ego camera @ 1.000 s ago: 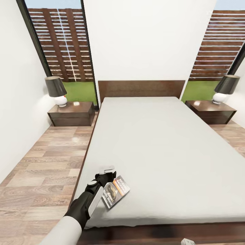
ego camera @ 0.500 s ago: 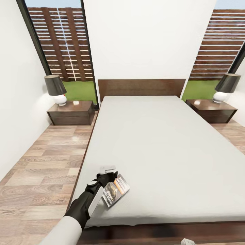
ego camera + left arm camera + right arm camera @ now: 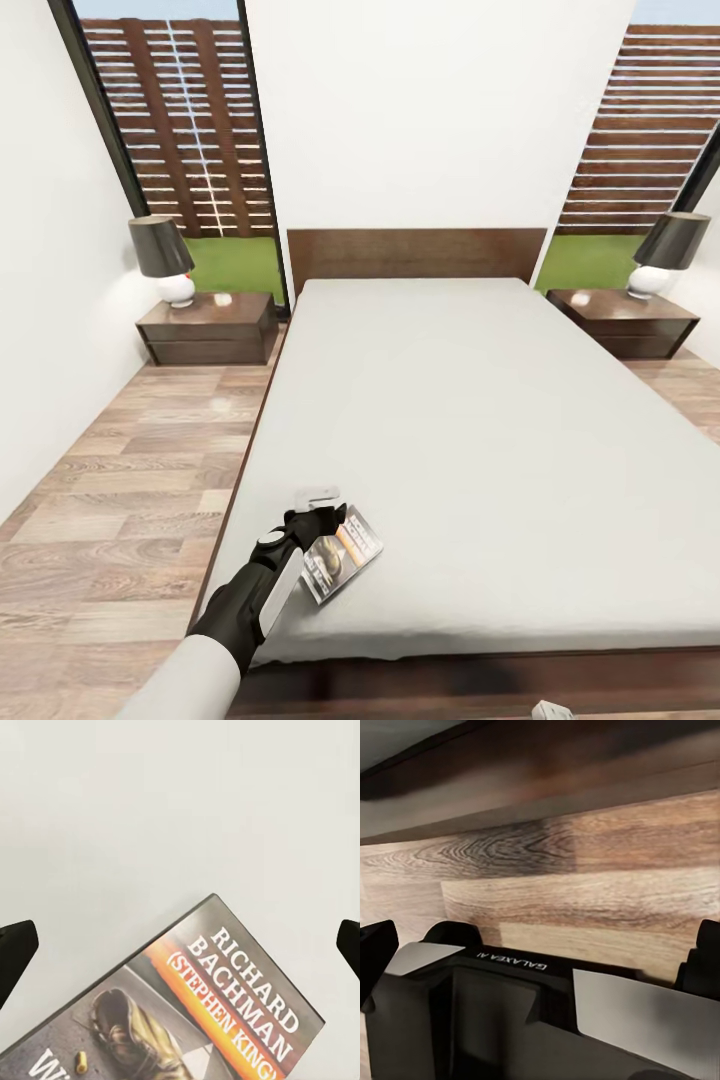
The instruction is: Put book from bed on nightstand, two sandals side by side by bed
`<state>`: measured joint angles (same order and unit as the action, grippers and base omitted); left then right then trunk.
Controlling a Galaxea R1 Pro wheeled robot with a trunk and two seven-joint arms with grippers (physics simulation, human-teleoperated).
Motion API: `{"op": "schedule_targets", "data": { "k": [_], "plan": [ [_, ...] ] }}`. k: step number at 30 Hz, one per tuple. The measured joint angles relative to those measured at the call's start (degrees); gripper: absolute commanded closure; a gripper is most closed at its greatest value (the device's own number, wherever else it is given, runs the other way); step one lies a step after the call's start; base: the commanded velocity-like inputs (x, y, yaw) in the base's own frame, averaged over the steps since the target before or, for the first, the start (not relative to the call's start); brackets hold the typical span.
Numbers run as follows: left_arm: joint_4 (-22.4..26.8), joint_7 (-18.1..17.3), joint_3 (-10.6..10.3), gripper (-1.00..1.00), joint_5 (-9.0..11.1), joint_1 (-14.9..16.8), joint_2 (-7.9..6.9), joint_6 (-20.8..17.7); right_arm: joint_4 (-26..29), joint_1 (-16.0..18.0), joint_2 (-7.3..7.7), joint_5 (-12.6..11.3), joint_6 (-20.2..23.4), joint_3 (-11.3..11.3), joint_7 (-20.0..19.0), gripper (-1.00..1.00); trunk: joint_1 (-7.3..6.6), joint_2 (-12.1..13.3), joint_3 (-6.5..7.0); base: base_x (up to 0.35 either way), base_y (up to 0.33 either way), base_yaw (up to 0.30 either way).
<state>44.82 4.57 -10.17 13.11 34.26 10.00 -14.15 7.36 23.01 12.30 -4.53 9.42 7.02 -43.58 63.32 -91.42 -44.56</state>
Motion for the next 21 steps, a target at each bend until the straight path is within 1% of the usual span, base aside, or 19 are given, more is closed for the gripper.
{"op": "schedule_targets", "data": {
  "k": [21],
  "plan": [
    [0.0, 0.0, 0.0, -1.0, 0.01, 0.0, 0.0, 0.0, 0.0, 0.0, 0.0, 0.0, 0.0, -0.07, 0.0, -1.0, 4.61, -8.42, -3.77, 0.0, 0.0, 0.0]
  ]
}}
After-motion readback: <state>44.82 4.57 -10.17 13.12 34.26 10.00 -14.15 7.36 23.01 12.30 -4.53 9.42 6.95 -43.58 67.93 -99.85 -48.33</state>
